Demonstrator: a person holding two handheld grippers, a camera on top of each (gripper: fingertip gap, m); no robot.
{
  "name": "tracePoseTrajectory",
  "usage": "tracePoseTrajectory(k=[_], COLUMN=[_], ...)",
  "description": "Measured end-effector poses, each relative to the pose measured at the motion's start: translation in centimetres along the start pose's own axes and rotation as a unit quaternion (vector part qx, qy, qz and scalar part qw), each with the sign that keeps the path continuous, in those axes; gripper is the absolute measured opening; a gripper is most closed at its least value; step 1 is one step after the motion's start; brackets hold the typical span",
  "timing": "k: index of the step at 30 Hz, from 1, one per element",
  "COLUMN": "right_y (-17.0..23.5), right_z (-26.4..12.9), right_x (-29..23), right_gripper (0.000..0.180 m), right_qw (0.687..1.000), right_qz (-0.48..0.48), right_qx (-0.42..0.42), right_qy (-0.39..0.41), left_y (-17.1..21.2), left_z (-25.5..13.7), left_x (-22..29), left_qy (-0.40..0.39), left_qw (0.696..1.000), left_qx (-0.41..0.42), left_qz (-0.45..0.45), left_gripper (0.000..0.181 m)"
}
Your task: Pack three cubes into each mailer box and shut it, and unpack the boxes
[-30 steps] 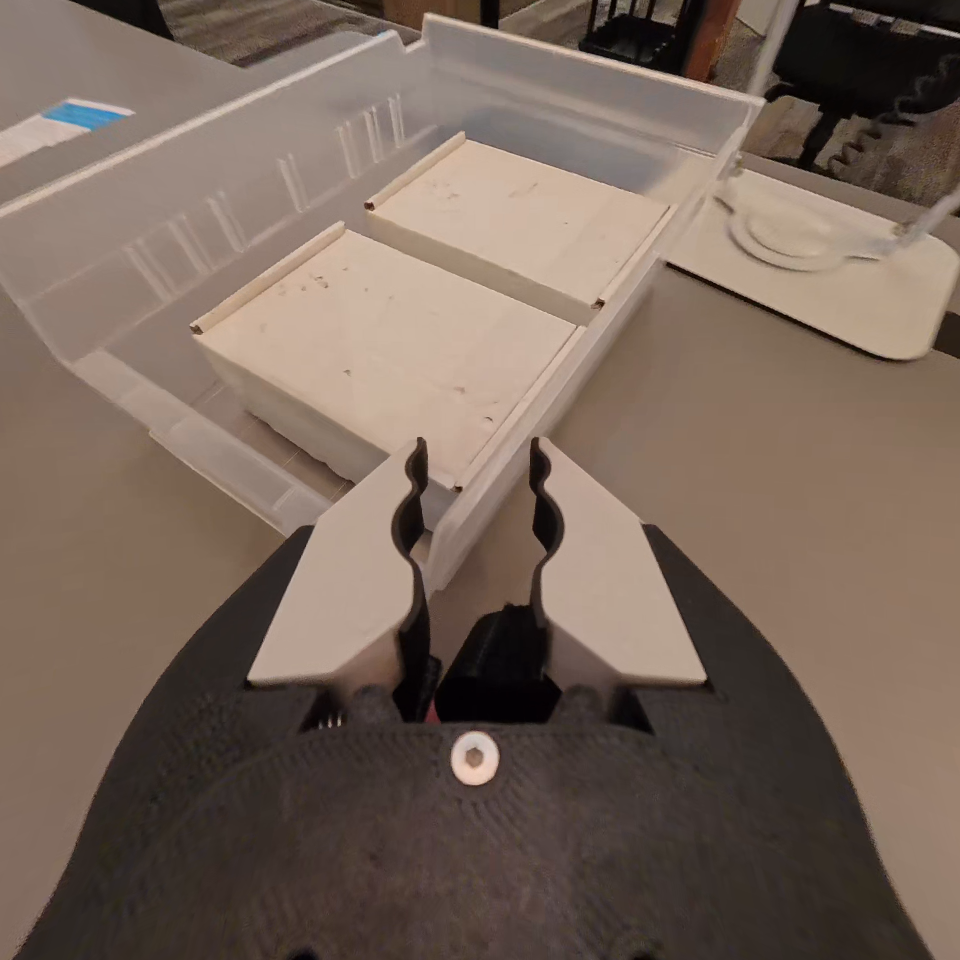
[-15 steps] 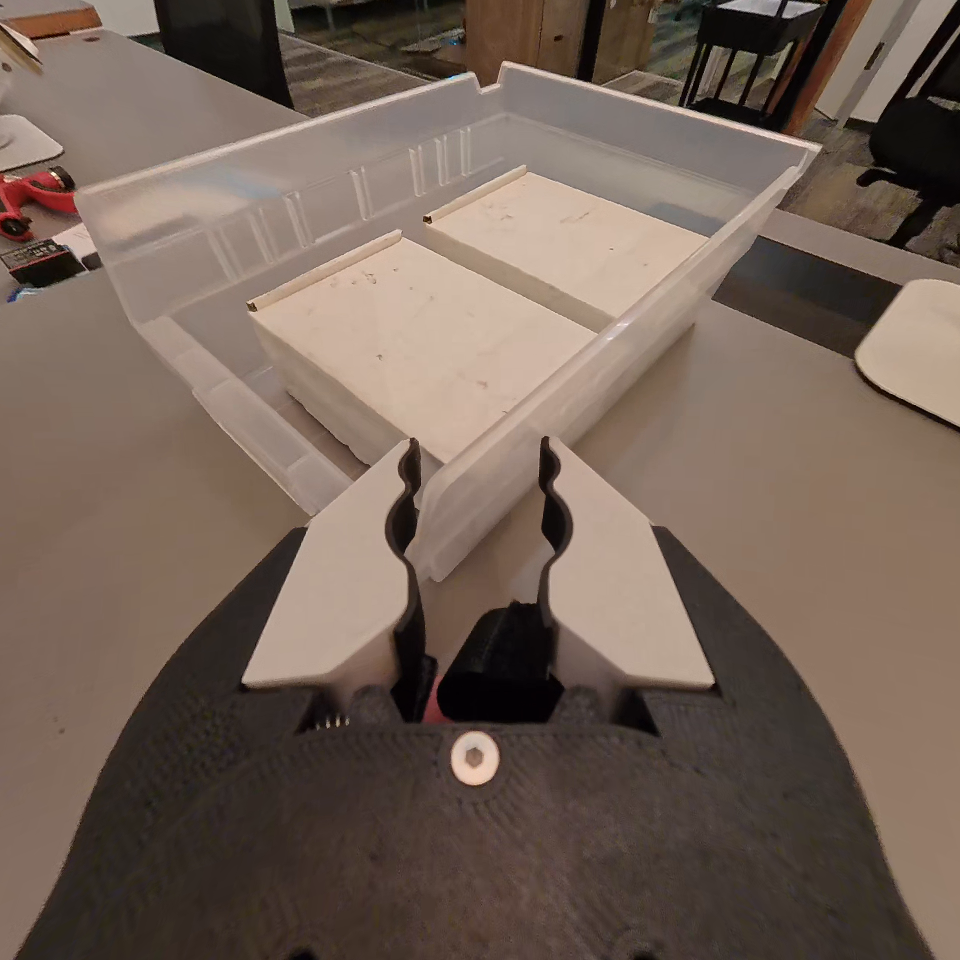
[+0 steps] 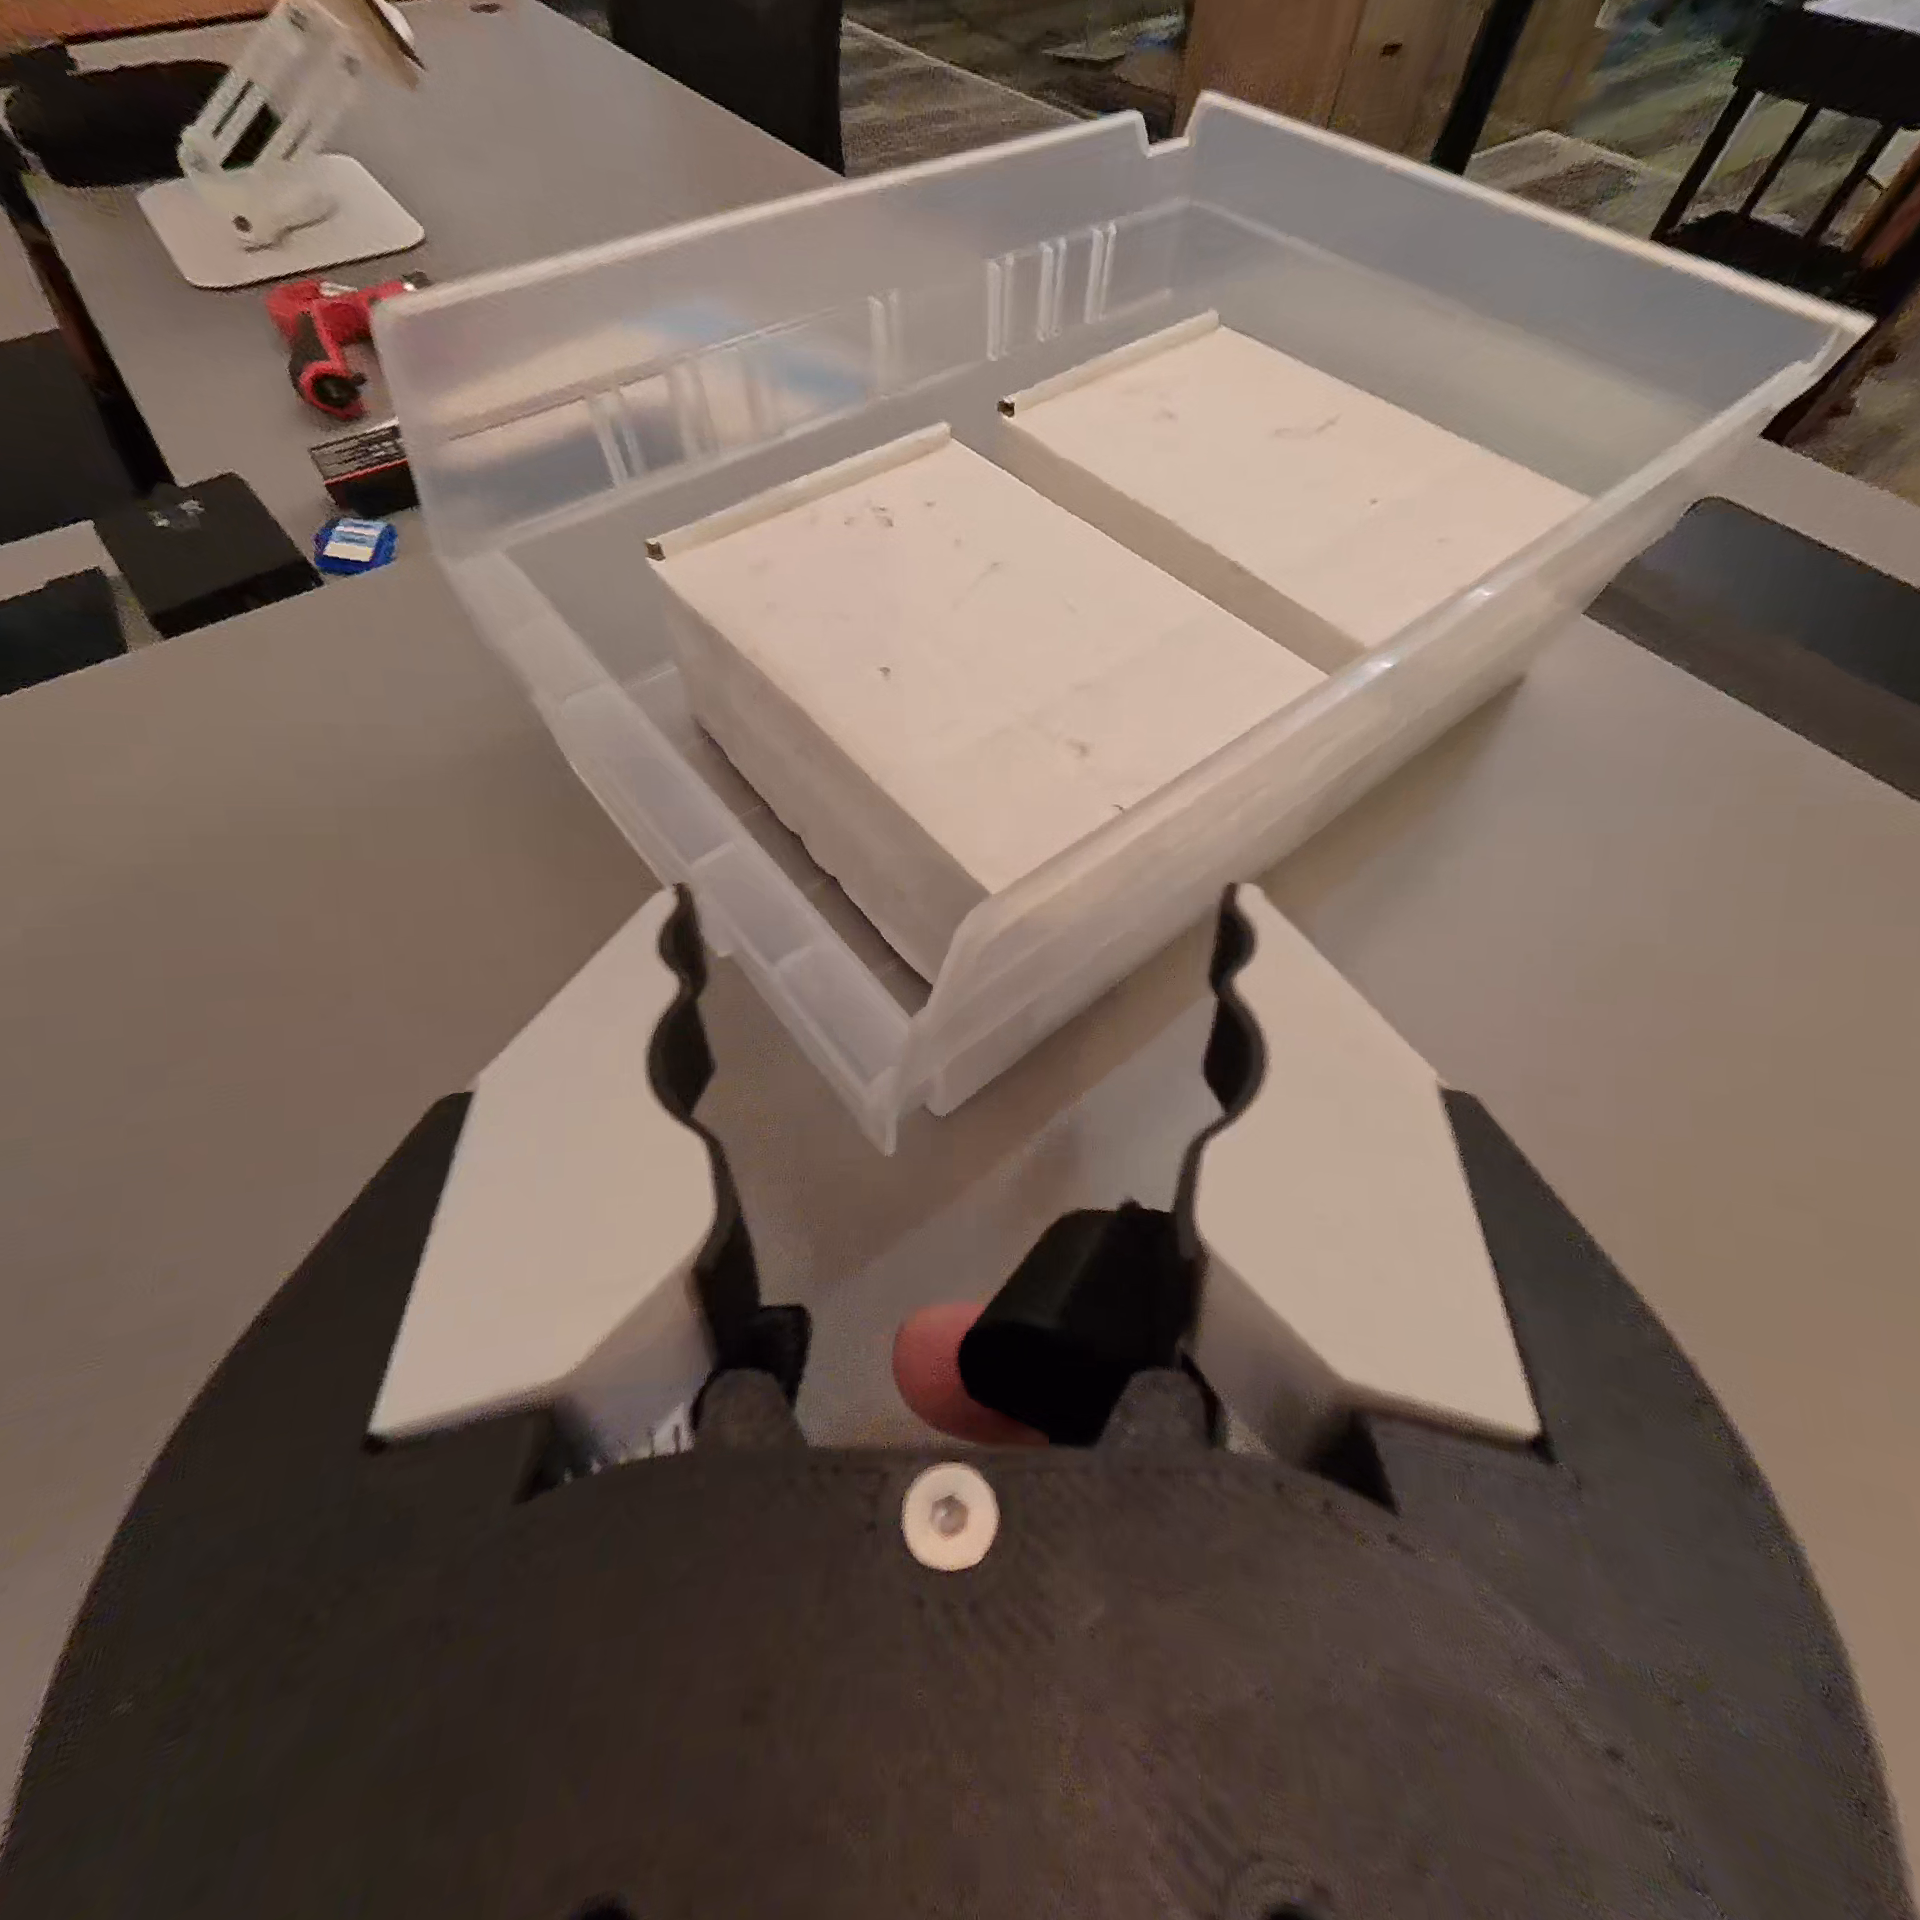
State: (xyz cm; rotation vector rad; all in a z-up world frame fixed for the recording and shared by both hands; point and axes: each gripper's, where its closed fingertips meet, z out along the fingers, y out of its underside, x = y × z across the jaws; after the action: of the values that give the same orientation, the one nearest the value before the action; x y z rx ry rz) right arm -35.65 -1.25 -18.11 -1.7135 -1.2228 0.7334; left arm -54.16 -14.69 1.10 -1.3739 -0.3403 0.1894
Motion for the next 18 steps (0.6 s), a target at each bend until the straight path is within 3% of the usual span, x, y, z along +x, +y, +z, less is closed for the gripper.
tracePoseTrajectory(k=[2,7,11,18], right_y=[-0.7,-0.5,1.2,10.1], right_z=[-1.6,-8.6,-16.7,-31.3], right_x=[0.5,4.3,10.2,16.8], right_gripper=[0.113,0.109,0.106,0.093], right_qw=[1.0,0.998,0.998,0.994], right_qz=[-0.002,-0.045,0.037,0.095], right_qx=[0.012,0.021,0.038,0.024], right_qy=[-0.012,-0.043,-0.036,0.046], left_y=[0.1,0.6,3.2,10.7], left_z=[0.4,1.9,3.1,4.7], left_x=[1.4,8.9,17.6,33.1], left_qy=[0.013,0.079,0.151,0.268], left_qw=[1.0,0.995,0.984,0.951], left_qx=[-0.002,-0.015,-0.046,-0.106], left_qz=[-0.001,0.058,0.083,0.109], left_gripper=[0.004,0.003,0.003,0.003])
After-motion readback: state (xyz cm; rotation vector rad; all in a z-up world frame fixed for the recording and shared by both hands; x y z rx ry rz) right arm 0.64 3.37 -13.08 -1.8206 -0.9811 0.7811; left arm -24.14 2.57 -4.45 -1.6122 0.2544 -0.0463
